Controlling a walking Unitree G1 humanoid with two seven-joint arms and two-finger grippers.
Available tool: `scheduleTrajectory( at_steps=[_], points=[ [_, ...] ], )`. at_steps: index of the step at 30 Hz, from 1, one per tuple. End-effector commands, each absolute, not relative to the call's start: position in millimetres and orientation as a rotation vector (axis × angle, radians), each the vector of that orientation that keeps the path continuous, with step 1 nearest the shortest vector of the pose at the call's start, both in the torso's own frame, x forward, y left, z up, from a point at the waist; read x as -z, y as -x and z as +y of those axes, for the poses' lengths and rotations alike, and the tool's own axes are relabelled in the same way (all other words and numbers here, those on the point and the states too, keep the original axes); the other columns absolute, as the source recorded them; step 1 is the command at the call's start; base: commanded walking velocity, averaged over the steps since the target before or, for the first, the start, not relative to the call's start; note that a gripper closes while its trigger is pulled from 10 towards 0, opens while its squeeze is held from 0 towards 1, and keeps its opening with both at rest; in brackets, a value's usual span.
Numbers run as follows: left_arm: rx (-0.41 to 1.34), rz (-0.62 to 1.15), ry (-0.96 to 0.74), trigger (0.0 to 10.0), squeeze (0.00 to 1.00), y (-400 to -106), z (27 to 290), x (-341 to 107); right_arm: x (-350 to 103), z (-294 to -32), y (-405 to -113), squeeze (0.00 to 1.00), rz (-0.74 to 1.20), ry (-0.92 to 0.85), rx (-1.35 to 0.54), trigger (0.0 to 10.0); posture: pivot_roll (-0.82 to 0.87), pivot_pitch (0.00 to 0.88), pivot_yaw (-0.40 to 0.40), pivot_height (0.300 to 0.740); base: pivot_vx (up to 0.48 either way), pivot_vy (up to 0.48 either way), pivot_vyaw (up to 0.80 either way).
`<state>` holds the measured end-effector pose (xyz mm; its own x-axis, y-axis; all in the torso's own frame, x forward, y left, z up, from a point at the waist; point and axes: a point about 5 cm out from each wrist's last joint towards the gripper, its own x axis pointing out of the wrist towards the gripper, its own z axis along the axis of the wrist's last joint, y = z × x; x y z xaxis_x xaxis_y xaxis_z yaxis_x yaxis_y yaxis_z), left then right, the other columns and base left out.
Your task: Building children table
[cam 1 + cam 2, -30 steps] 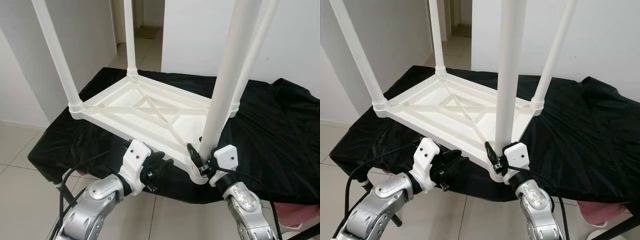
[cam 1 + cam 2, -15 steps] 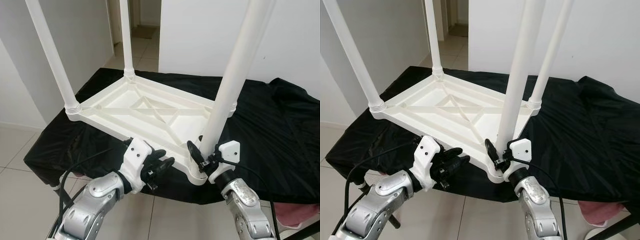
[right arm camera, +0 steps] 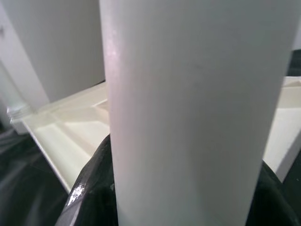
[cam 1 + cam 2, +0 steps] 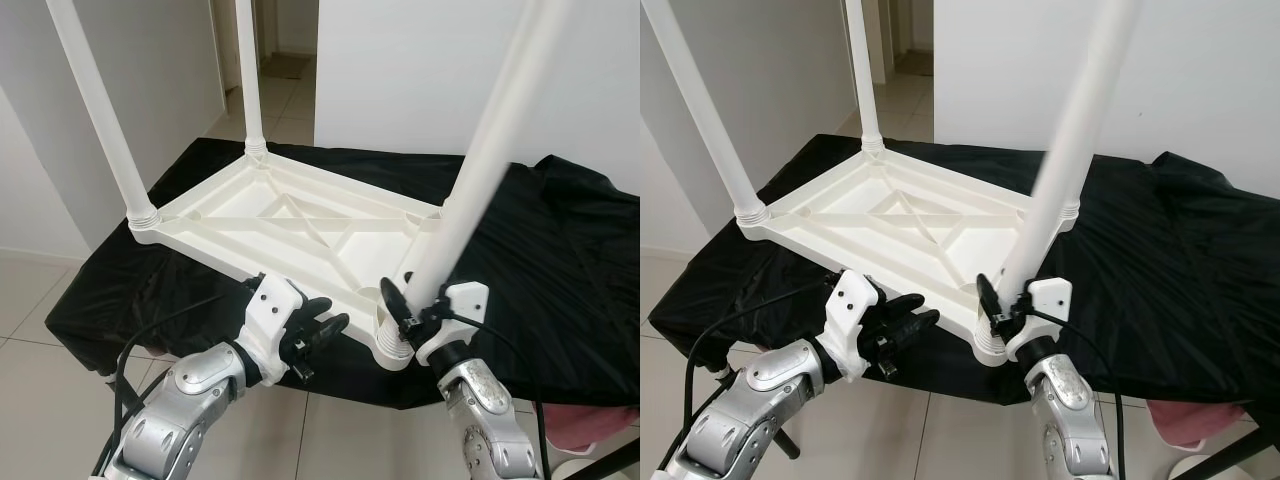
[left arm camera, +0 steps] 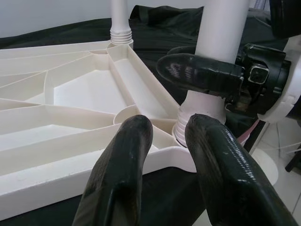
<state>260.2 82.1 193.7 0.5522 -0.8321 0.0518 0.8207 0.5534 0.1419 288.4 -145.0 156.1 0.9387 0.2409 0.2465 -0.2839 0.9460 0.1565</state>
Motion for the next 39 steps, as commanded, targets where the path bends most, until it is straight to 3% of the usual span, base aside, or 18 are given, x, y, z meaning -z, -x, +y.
scheduleTrajectory(
  at_steps=[1,5,11,26,34,39],
  points=[
    [1.038,-0.13,-0.118,10.0,0.0,-256.5,79.5,-195.5,-110.6,-151.5,-281.0,0.0,0.002,-0.227,-0.204,10.0,0.01,0.156,0.034,0.74,0.0,0.0,0.0],
    [1.041,-0.131,-0.12,10.0,0.0,-256.8,78.8,-195.5,-114.7,-148.1,-277.5,0.0,-0.039,-0.16,-0.238,10.0,0.01,0.157,0.036,0.74,0.0,0.0,0.0],
    [1.03,-0.136,-0.125,10.0,0.0,-258.9,80.6,-196.8,-116.9,-132.8,-259.8,0.0,-0.157,0.102,-0.43,10.0,0.01,0.155,0.034,0.74,0.0,0.0,0.0],
    [1.017,-0.136,-0.124,10.0,0.0,-259.4,83.6,-197.9,-112.0,-132.3,-256.7,0.0,-0.142,0.127,-0.476,10.0,0.01,0.157,0.034,0.74,0.0,0.0,0.0],
    [1.019,-0.14,-0.129,10.0,0.0,-259.7,83.9,-199.1,-115.1,-135.4,-266.6,0.0,-0.091,-0.052,-0.413,10.0,0.01,0.154,0.037,0.74,0.0,0.0,0.0],
    [1.018,-0.139,-0.131,10.0,0.0,-260.3,84.4,-199.5,-114.1,-130.6,-266.4,0.0,-0.107,0.112,-0.467,10.0,0.02,0.152,0.035,0.74,0.0,0.0,0.0]
  ],
)
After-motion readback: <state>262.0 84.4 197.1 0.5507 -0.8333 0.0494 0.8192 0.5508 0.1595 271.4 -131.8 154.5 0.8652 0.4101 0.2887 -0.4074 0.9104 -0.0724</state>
